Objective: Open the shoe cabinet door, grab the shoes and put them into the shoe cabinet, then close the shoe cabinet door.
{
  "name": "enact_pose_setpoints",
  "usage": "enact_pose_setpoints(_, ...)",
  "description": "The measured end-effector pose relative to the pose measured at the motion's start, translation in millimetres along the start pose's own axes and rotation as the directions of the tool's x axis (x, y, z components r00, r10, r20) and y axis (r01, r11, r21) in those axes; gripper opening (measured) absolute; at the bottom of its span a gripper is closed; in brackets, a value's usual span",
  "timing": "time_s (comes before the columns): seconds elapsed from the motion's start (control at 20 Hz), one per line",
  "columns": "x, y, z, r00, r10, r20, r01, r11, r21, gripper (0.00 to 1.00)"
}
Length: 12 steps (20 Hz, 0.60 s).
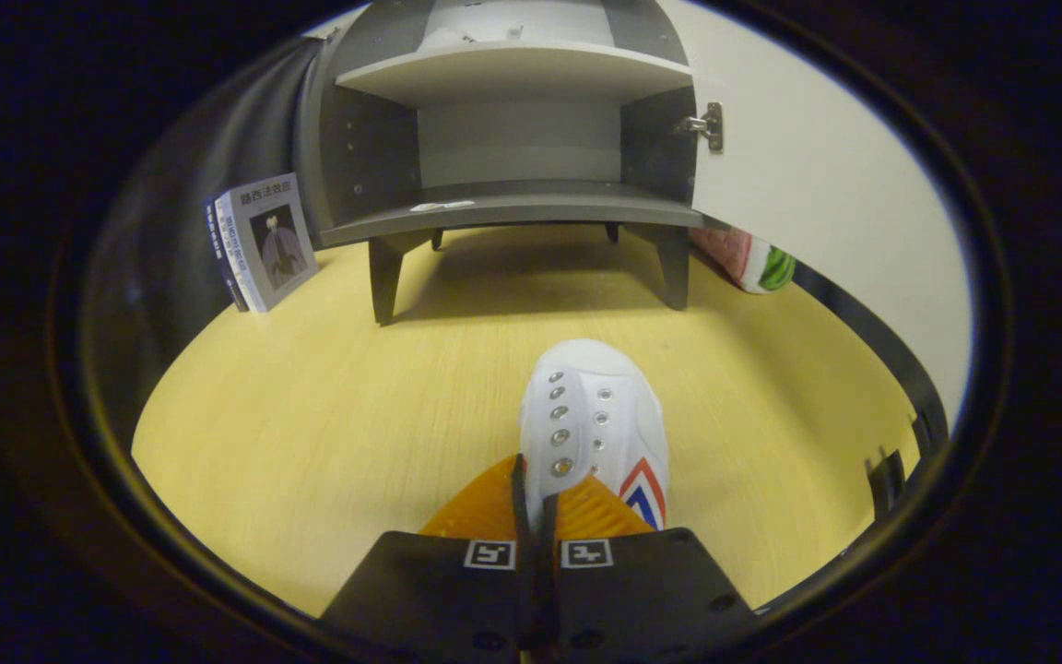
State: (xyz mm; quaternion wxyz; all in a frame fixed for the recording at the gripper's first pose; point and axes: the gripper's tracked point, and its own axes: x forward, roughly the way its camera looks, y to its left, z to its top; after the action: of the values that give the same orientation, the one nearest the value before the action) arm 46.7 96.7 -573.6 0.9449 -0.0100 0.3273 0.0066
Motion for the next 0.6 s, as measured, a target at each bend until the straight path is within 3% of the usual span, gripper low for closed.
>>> enact_pose_setpoints(0.4, -22, 0, 18, 1.0, 0.008, -0.005, -0.008, 1.0, -0.005, 0.03)
enact_pose_setpoints(0.6, -59, -1, 59, 0.999, 0.001, 0.044, 0.0, 1.0, -0.007, 0.03)
